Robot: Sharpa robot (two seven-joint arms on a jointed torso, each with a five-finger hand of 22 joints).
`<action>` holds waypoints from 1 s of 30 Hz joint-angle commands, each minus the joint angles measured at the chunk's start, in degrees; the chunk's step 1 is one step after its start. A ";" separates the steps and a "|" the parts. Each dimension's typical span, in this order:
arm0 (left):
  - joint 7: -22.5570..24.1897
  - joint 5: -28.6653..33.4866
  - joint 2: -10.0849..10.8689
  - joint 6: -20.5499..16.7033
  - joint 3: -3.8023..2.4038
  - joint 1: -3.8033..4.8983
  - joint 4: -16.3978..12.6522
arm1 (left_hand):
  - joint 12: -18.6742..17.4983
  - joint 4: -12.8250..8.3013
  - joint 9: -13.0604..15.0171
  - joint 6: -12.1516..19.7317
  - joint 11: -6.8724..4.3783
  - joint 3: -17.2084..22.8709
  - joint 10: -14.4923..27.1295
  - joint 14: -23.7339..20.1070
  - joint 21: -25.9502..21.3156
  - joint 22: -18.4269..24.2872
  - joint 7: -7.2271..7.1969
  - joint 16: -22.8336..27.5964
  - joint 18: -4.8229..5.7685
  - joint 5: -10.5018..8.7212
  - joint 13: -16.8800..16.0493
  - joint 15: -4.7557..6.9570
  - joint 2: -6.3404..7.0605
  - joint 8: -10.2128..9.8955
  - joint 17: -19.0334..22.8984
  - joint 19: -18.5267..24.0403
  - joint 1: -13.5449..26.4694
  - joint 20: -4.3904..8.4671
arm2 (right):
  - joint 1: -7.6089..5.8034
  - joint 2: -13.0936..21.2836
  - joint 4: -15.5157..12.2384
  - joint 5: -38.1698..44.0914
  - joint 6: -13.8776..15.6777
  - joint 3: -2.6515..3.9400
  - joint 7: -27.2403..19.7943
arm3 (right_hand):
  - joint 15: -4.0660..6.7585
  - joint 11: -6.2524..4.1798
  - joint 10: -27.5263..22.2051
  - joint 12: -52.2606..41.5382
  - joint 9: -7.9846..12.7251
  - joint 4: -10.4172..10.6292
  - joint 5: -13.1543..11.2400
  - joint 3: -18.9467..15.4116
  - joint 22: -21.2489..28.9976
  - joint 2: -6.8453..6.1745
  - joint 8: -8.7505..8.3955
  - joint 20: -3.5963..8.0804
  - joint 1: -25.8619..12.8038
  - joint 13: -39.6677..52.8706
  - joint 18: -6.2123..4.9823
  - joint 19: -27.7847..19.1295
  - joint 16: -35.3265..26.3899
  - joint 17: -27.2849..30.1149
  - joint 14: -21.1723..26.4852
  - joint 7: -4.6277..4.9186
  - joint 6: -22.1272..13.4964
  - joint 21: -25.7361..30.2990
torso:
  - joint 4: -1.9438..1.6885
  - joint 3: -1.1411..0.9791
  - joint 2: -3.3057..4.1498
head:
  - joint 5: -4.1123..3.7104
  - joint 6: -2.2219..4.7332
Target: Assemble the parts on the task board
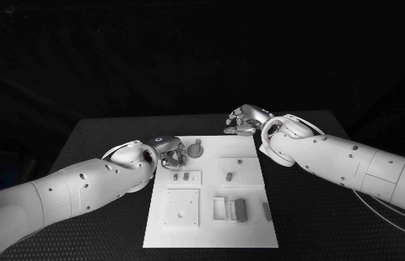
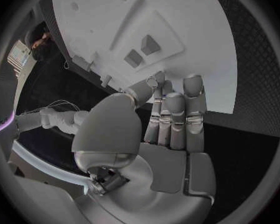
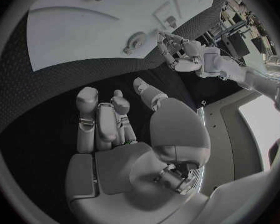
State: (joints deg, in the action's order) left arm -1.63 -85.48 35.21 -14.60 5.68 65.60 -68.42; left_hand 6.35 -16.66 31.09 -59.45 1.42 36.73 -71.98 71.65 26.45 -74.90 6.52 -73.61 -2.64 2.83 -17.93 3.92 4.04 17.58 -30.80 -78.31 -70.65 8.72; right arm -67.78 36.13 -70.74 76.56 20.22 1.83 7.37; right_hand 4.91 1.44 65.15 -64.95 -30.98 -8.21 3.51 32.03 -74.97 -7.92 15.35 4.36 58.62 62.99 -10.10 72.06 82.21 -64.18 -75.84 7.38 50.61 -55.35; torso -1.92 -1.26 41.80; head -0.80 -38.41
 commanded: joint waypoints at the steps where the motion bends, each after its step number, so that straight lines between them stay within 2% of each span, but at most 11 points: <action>1: 0.04 -0.45 -0.31 0.66 0.00 0.01 -0.02 | 0.25 0.40 0.05 -0.17 0.79 0.01 -2.25 -0.25 -0.27 -0.05 -0.04 0.36 -4.83 0.28 -0.12 0.34 -0.27 0.12 -0.05 0.10 0.20 0.38 | 0.02 -0.01 -0.09 0.16 -0.48 0.01 -0.22 | 0.03 -0.16 -0.42 0.17 -0.09 0.17 0.07 -0.07 -0.98 0.09 -0.35 0.35 -0.25 -0.09 -4.90 -0.07 -0.33 0.02 0.25 0.42 -0.12 0.31 | 0.00 -0.05 -0.01 | -0.04 -0.01; 11: -0.74 -2.07 -0.57 2.47 0.02 0.01 0.04 | 0.22 0.40 0.06 -0.19 0.79 -0.01 -2.30 -0.25 -0.31 -0.06 -0.04 0.37 -4.79 0.28 -0.16 0.34 -0.32 0.11 -0.08 0.09 0.23 0.41 | 0.02 -0.04 -0.04 0.16 -0.50 0.01 -0.22 | 0.03 -0.17 -0.42 0.17 -0.10 0.17 0.07 -0.07 -0.98 0.09 -0.35 0.35 -0.25 -0.09 -4.90 -0.06 -0.35 0.05 0.27 0.42 -0.12 0.31 | 0.03 -0.07 -0.01 | -0.05 -0.11; 16: -1.33 -4.96 -0.85 3.56 0.04 0.01 0.28 | 0.19 0.39 0.06 -0.19 0.79 -0.03 -2.31 -0.26 -0.35 -0.07 -0.04 0.38 -4.75 0.28 -0.18 0.34 -0.33 0.10 -0.09 0.12 0.26 0.42 | 0.02 -0.06 -0.03 0.16 -0.50 0.01 -0.21 | 0.03 -0.17 -0.42 0.17 -0.10 0.18 0.07 -0.07 -0.98 0.09 -0.36 0.35 -0.25 -0.09 -4.90 -0.06 -0.35 0.06 0.28 0.42 -0.12 0.31 | -0.01 -0.03 0.00 | -0.10 -0.15; 30: -0.81 -5.07 -1.23 4.44 0.16 0.00 0.19 | 0.19 0.38 0.12 -0.39 0.72 -0.11 -2.61 -0.28 -0.48 -0.14 -0.11 0.41 -4.60 0.29 -0.34 0.40 -0.41 0.18 -0.16 0.22 0.36 0.48 | 0.02 -0.12 0.02 0.16 -0.55 0.01 -0.23 | 0.03 -0.17 -0.42 0.17 -0.11 0.16 0.07 -0.06 -0.98 0.10 -0.36 0.35 -0.23 -0.10 -4.90 -0.07 -0.34 0.01 0.25 0.42 -0.12 0.32 | -0.02 -0.03 0.00 | -0.14 -0.34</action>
State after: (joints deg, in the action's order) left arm -2.70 -89.79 34.18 -12.05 5.65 65.80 -68.11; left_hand 6.37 -16.74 31.20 -59.39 1.22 36.65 -73.42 71.47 26.23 -74.95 6.46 -73.39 -2.64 2.81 -18.18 4.10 4.27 17.37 -30.91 -78.10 -70.43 8.91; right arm -67.78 36.05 -70.65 76.56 20.21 1.83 7.38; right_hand 4.90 1.26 65.03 -64.95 -31.02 -8.21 3.51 32.03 -74.97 -7.92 15.35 4.31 58.62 62.94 -10.10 72.17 82.21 -64.17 -75.85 7.36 50.59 -55.35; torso -1.91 -1.27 41.80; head -0.94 -38.70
